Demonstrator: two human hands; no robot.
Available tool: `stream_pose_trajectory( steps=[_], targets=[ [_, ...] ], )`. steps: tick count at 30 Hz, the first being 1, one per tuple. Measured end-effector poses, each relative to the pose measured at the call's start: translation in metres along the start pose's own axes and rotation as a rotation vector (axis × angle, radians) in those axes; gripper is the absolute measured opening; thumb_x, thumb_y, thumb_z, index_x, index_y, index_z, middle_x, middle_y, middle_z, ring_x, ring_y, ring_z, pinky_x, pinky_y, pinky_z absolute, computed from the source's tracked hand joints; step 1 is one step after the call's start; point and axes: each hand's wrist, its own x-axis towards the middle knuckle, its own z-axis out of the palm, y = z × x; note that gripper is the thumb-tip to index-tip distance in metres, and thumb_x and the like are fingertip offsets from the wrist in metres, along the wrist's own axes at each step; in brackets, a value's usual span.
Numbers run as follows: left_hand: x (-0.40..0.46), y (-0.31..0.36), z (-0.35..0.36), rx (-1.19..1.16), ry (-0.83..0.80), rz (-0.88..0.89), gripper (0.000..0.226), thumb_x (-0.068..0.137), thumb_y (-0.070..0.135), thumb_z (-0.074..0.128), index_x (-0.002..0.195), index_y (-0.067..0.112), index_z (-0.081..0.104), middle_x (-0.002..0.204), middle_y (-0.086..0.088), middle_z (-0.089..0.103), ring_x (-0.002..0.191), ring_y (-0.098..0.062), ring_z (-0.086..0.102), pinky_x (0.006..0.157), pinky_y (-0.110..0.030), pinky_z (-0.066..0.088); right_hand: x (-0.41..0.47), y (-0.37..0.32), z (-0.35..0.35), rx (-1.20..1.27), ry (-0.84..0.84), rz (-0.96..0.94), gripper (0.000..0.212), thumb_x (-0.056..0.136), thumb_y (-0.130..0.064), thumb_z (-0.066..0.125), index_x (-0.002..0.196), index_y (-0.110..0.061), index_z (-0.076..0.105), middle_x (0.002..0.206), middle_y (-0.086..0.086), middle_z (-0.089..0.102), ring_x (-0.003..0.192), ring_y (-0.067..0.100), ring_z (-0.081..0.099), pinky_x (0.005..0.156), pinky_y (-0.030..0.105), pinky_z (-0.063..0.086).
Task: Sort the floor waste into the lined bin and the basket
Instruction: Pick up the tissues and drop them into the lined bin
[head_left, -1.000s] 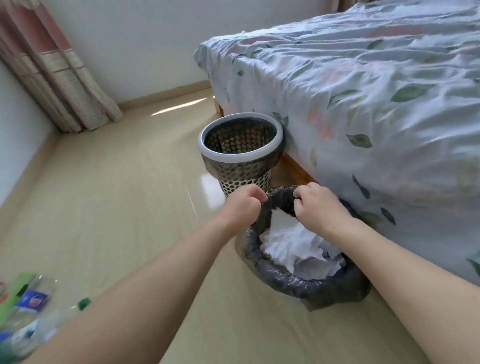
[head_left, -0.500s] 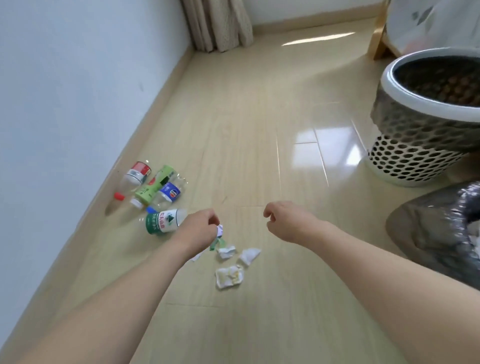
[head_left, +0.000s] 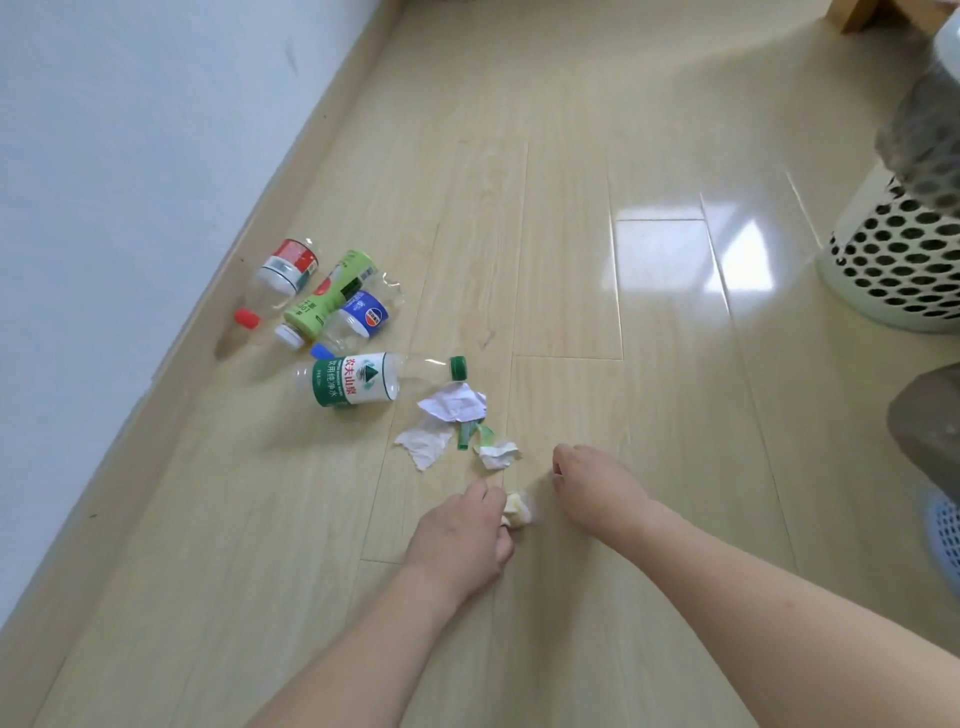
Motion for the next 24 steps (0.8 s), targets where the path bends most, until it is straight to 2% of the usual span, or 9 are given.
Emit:
stream_pose_trajectory(
  steps=[2, 5, 8, 11, 14, 16, 18, 21, 24],
  targets=[
    [0.0, 0.003, -0.007, -0.11, -0.039, -0.069, 0.011, 0.091, 0.028, 0.043, 0.089, 0.018, 0.042, 0.103, -0.003, 0.051, 0.093, -0.027, 0.055, 0.066, -0.032, 0.034, -0.007, 0.003, -0.006, 0.018, -0.027, 0.028, 0.018, 0.099, -0.02, 0.04, 0.104, -0.008, 0.053, 0.113, 0.014, 0.06, 0.103, 0.03, 0.057, 0.07, 0.028, 0.036],
    [0.003, 0.012, -0.029, -0.356, -0.073, -0.137, 0.022, 0.088, 0.025, 0.044, 0.07, 0.019, 0.034, 0.079, 0.002, 0.047, 0.074, -0.023, 0.048, 0.058, -0.031, 0.031, -0.027, 0.01, -0.036, 0.08, -0.014, 0.08, 0.023, 0.099, -0.024, 0.041, 0.107, -0.006, 0.055, 0.107, 0.011, 0.061, 0.089, 0.027, 0.057, 0.067, 0.027, 0.038],
    [0.012, 0.039, -0.074, -0.508, -0.027, -0.122, 0.02, 0.089, 0.024, 0.045, 0.071, 0.017, 0.039, 0.066, 0.004, 0.045, 0.061, -0.018, 0.043, 0.054, -0.029, 0.03, -0.054, 0.022, -0.089, 0.107, 0.094, 0.107, 0.026, 0.1, -0.028, 0.042, 0.102, -0.007, 0.057, 0.098, 0.009, 0.061, 0.08, 0.025, 0.052, 0.065, 0.028, 0.038],
    [0.028, 0.083, -0.128, -0.587, 0.055, -0.035, 0.016, 0.09, 0.026, 0.046, 0.084, 0.012, 0.051, 0.072, -0.003, 0.055, 0.065, -0.024, 0.053, 0.057, -0.033, 0.042, -0.093, 0.047, -0.151, 0.09, 0.238, 0.165, 0.028, 0.098, -0.03, 0.043, 0.098, -0.008, 0.059, 0.095, 0.009, 0.064, 0.083, 0.028, 0.058, 0.069, 0.032, 0.048],
    [0.042, 0.147, -0.178, -0.719, 0.097, 0.096, 0.018, 0.088, 0.033, 0.051, 0.086, 0.016, 0.057, 0.082, -0.008, 0.065, 0.078, -0.031, 0.065, 0.07, -0.043, 0.055, -0.151, 0.086, -0.215, 0.08, 0.407, 0.262, 0.03, 0.097, -0.03, 0.046, 0.097, -0.006, 0.064, 0.098, 0.011, 0.066, 0.091, 0.031, 0.061, 0.081, 0.037, 0.052],
    [0.045, 0.199, -0.204, -0.794, 0.091, 0.197, 0.017, 0.088, 0.032, 0.053, 0.085, 0.016, 0.057, 0.081, -0.005, 0.064, 0.069, -0.025, 0.063, 0.066, -0.038, 0.056, -0.192, 0.115, -0.248, 0.078, 0.496, 0.342, 0.028, 0.096, -0.026, 0.047, 0.101, -0.005, 0.065, 0.102, 0.012, 0.065, 0.097, 0.031, 0.061, 0.087, 0.038, 0.05],
    [0.044, 0.255, -0.223, -0.86, 0.078, 0.296, 0.017, 0.09, 0.03, 0.054, 0.085, 0.014, 0.057, 0.08, -0.005, 0.063, 0.062, -0.018, 0.06, 0.059, -0.033, 0.053, -0.225, 0.148, -0.267, 0.063, 0.556, 0.433, 0.026, 0.096, -0.025, 0.047, 0.102, -0.006, 0.064, 0.106, 0.012, 0.065, 0.099, 0.031, 0.061, 0.087, 0.036, 0.049],
    [0.038, 0.331, -0.227, -0.85, 0.011, 0.391, 0.017, 0.092, 0.031, 0.055, 0.084, 0.016, 0.058, 0.084, -0.007, 0.066, 0.065, -0.019, 0.065, 0.064, -0.035, 0.057, -0.263, 0.194, -0.271, 0.017, 0.576, 0.586, 0.022, 0.094, -0.029, 0.05, 0.095, -0.01, 0.061, 0.104, 0.011, 0.068, 0.094, 0.032, 0.062, 0.079, 0.034, 0.048],
    [0.032, 0.378, -0.213, -0.747, -0.148, 0.428, 0.015, 0.089, 0.022, 0.049, 0.092, 0.013, 0.061, 0.088, -0.009, 0.067, 0.079, -0.026, 0.071, 0.074, -0.043, 0.061, -0.288, 0.222, -0.257, -0.013, 0.468, 0.746, 0.016, 0.093, -0.021, 0.048, 0.097, -0.009, 0.058, 0.108, 0.011, 0.065, 0.098, 0.032, 0.062, 0.076, 0.033, 0.047]
  ],
)
